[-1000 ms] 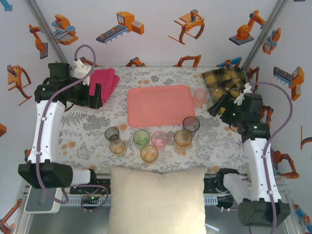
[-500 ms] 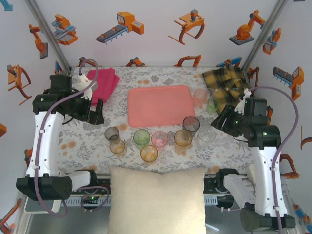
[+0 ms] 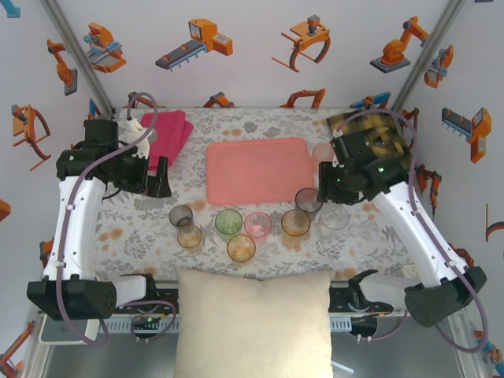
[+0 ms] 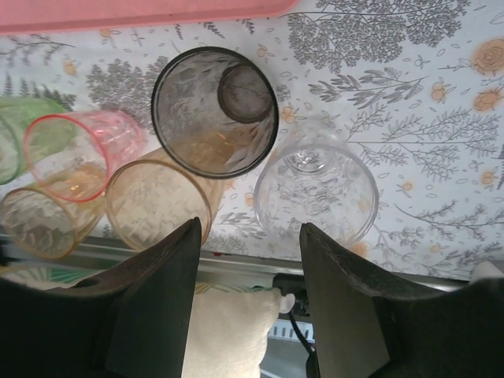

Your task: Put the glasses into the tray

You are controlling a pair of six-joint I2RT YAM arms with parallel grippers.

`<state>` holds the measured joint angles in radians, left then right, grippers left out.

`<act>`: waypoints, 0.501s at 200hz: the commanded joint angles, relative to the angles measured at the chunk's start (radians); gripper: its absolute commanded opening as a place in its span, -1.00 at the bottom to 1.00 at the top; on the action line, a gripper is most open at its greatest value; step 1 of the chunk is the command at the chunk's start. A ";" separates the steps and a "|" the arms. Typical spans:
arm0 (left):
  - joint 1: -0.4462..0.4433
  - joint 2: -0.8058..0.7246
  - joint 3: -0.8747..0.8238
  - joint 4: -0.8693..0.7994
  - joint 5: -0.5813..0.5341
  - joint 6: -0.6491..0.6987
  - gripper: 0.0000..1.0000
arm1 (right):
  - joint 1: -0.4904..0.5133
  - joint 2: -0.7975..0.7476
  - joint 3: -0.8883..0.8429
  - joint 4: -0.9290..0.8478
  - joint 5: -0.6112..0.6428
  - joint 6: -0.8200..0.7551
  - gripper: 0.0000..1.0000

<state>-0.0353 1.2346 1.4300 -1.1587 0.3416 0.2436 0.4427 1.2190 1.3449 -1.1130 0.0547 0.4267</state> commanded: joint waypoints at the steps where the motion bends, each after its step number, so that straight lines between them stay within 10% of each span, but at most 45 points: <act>1: -0.004 -0.037 -0.011 0.001 0.034 -0.027 0.94 | 0.008 0.016 0.002 0.043 0.086 -0.028 0.01; 100: -0.005 -0.039 -0.021 0.007 0.062 -0.024 0.94 | 0.007 0.140 -0.059 0.168 0.110 -0.056 -0.04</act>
<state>-0.0353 1.1942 1.4063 -1.1553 0.3706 0.2352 0.4450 1.3334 1.2949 -0.9779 0.1448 0.3840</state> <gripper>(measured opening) 0.971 0.481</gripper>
